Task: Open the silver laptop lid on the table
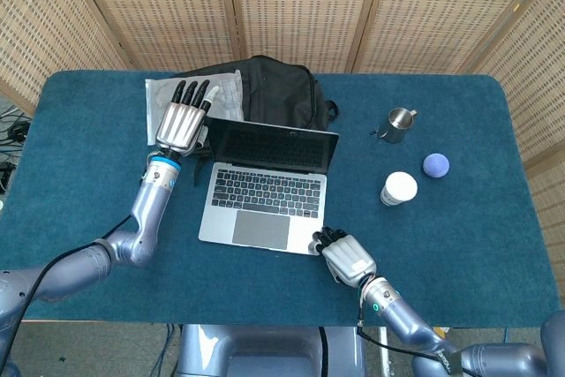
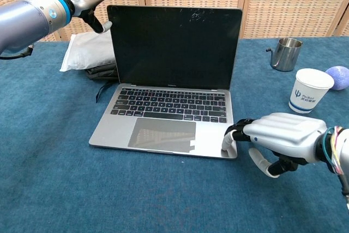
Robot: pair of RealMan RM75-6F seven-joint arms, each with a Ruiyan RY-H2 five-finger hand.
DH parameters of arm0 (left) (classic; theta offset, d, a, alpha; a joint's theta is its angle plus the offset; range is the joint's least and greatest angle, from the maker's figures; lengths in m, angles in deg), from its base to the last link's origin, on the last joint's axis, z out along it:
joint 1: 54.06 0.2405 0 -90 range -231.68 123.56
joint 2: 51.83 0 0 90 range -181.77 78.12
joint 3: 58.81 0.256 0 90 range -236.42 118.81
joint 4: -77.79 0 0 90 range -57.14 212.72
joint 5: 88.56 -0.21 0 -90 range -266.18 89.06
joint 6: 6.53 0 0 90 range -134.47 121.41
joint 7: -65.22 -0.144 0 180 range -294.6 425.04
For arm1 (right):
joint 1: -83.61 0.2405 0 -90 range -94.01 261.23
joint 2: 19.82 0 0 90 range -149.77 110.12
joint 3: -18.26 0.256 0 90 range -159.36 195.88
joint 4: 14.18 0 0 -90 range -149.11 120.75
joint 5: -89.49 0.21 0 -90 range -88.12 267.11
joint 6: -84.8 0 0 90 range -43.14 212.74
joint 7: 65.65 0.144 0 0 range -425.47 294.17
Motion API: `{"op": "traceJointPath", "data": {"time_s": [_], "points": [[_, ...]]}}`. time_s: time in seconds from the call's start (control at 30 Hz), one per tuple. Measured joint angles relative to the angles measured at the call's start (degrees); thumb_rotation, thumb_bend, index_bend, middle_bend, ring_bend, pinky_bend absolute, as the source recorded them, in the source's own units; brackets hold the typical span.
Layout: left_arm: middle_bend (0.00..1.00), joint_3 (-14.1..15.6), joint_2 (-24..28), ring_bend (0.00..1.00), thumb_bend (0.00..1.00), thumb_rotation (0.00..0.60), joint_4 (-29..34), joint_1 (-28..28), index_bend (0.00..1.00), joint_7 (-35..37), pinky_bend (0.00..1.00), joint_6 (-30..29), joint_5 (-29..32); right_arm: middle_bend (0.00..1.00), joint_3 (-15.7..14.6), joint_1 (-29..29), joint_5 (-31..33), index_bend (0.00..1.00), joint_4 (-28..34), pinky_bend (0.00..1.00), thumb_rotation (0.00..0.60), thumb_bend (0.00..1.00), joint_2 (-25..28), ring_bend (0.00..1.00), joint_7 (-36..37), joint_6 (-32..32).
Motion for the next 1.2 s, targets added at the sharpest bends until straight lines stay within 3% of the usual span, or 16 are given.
{"op": "traceJointPath", "data": {"time_s": [0.53,0.93,1.07,1.2], "points": [[0.00,0.2,4.7,0.00,0.48,0.600,5.8,1.7,0.00,1.8,0.00,-0.8,-0.8,0.15,1.5,-1.0,-3.0,0.20,2.6,0.19,0.600,0.87,1.2,0.08,2.8,3.3],[0.00,-0.7,17.6,0.00,0.41,0.600,20.0,7.2,0.00,5.9,0.00,-6.1,-3.7,0.14,3.9,-4.4,-10.2,0.20,11.1,0.19,0.600,0.86,12.5,0.08,11.1,10.0],[0.00,-1.0,22.4,0.00,0.31,0.600,24.6,10.0,0.00,7.9,0.00,-8.1,-4.4,0.13,3.7,-7.0,-13.3,0.20,11.5,0.19,0.600,0.75,16.4,0.08,16.2,13.1],[0.00,-0.8,28.2,0.00,0.09,0.600,29.9,14.5,0.00,12.1,0.00,-11.0,-6.4,0.11,3.1,-10.6,-17.0,0.20,9.8,0.19,0.600,0.50,19.1,0.05,23.7,17.8]]}}
